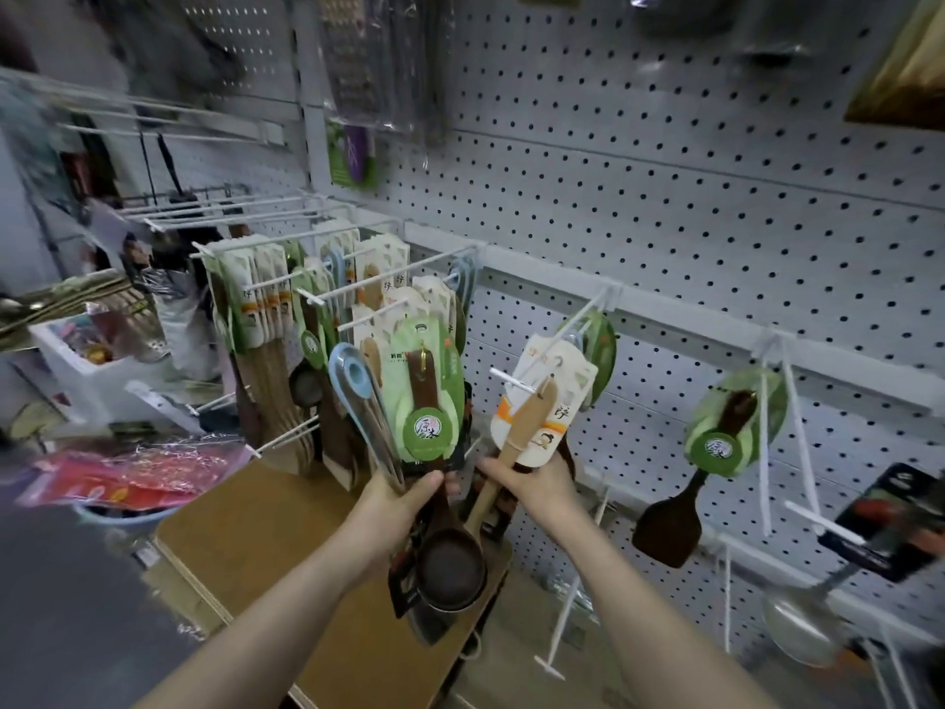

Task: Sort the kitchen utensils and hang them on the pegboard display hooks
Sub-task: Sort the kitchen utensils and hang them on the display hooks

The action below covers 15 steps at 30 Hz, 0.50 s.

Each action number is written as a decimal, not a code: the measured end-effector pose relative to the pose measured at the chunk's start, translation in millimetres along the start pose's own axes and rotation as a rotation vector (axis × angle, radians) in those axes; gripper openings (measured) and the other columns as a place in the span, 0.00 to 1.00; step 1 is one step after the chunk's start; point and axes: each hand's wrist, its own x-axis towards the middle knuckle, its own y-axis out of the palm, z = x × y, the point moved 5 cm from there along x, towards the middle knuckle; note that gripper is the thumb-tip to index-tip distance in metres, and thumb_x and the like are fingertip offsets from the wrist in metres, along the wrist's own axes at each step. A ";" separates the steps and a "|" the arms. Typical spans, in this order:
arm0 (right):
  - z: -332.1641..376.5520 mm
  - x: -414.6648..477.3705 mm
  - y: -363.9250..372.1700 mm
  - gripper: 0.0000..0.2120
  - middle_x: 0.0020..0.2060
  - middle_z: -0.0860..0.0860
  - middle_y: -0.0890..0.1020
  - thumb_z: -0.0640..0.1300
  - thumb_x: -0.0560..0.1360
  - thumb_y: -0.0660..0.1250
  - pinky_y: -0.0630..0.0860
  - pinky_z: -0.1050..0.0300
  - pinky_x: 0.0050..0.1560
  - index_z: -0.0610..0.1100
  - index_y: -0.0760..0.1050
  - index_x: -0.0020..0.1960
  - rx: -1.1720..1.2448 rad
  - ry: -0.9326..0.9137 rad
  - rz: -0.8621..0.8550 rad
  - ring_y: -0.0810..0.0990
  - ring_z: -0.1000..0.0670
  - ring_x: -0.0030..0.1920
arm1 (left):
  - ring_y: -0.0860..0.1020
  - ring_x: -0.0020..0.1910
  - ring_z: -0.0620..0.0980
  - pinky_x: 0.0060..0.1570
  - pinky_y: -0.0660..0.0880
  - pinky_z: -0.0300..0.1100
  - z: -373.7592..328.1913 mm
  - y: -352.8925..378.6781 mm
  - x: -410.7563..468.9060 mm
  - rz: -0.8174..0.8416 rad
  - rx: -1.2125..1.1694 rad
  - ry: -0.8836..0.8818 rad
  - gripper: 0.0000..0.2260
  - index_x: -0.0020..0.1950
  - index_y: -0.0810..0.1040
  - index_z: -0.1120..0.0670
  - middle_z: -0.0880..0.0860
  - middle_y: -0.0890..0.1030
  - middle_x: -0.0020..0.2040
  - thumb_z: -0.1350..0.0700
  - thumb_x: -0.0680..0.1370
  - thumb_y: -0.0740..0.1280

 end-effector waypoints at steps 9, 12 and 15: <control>6.8 -37.2 7.3 0.09 0.40 0.65 0.84 0.47 0.70 0.78 0.73 0.73 0.42 0.57 0.79 0.43 -0.068 -0.088 -0.025 0.81 0.66 0.44 | 0.83 0.51 0.49 0.57 0.78 0.47 2.5 -15.9 -17.0 0.066 0.119 -0.001 0.10 0.61 0.77 0.57 0.53 0.85 0.48 0.61 0.80 0.63; 13.3 -53.4 12.2 0.08 0.40 0.63 0.84 0.47 0.70 0.78 0.71 0.75 0.40 0.54 0.80 0.45 -0.075 -0.076 -0.042 0.80 0.67 0.44 | 0.83 0.51 0.52 0.58 0.77 0.50 5.4 -28.2 -27.0 0.069 0.087 -0.036 0.08 0.57 0.78 0.58 0.55 0.85 0.47 0.63 0.80 0.63; 24.0 -72.0 22.1 0.09 0.39 0.64 0.82 0.45 0.71 0.77 0.70 0.76 0.39 0.54 0.78 0.45 -0.093 -0.062 -0.055 0.78 0.71 0.42 | 0.83 0.50 0.52 0.58 0.77 0.50 5.9 -43.9 -38.1 0.091 0.082 -0.055 0.07 0.55 0.79 0.58 0.55 0.85 0.46 0.63 0.80 0.63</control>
